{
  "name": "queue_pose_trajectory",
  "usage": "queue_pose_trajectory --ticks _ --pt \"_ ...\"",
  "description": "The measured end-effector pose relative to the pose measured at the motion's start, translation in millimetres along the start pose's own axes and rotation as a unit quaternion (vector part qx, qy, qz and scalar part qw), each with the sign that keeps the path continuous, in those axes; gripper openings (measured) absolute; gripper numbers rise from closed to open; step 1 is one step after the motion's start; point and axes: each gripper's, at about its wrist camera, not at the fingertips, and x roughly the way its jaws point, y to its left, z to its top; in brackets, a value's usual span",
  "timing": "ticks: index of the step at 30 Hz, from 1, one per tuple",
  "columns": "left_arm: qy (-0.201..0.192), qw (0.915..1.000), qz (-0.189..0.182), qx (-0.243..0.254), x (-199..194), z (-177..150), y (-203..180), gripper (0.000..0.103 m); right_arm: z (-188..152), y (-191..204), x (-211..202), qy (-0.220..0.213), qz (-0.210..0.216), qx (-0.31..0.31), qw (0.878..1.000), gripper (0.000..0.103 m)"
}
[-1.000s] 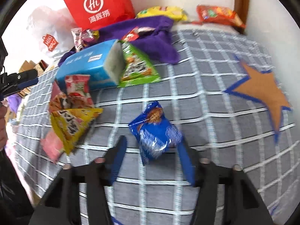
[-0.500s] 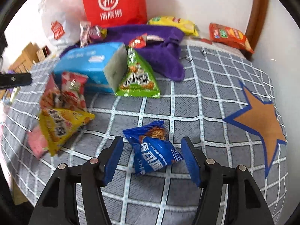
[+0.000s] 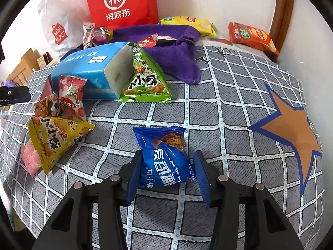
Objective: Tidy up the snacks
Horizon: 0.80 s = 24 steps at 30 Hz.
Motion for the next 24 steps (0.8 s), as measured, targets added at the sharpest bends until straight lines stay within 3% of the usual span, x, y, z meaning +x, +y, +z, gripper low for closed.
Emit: queue_pose_trajectory --ticks 9,14,24 --pt "0.023 0.9981 -0.04 -0.041 26.4 -7.4 5.6 0.065 -2.2 1.5 0.9 -0.018 -0.002 0.004 1.0 0.049" --pt "0.031 0.9953 -0.059 -0.07 40.8 -5.7 7.5 0.071 -1.9 1.5 2.5 -0.025 -0.007 0.006 1.0 0.049" --pt "0.033 0.9942 -0.051 -0.089 59.5 0.0 -5.1 0.079 -3.7 2.1 2.4 -0.037 -0.011 0.006 0.999 0.049"
